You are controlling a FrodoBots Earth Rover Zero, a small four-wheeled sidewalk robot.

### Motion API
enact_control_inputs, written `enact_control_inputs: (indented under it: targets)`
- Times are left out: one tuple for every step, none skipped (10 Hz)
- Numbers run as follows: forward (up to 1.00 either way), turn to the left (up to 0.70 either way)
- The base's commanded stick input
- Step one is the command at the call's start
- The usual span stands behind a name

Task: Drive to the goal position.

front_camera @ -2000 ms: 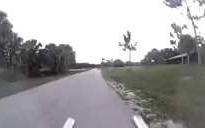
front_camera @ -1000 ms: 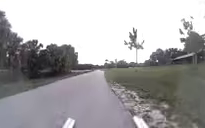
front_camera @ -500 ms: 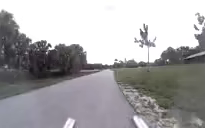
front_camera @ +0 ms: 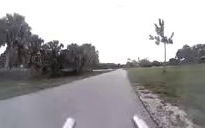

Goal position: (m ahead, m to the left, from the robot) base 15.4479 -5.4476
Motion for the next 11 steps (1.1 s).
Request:
enact_control_inputs:
  targets:
    - [0.85, 0.00]
    - [0.85, 0.00]
    - [0.85, 0.00]
    - [0.85, 0.00]
    - [0.85, 0.00]
    - [0.85, 0.00]
    - [0.85, 0.00]
    - [0.85, 0.00]
    - [0.85, 0.00]
    - [0.85, 0.00]
    - [0.85, 0.00]
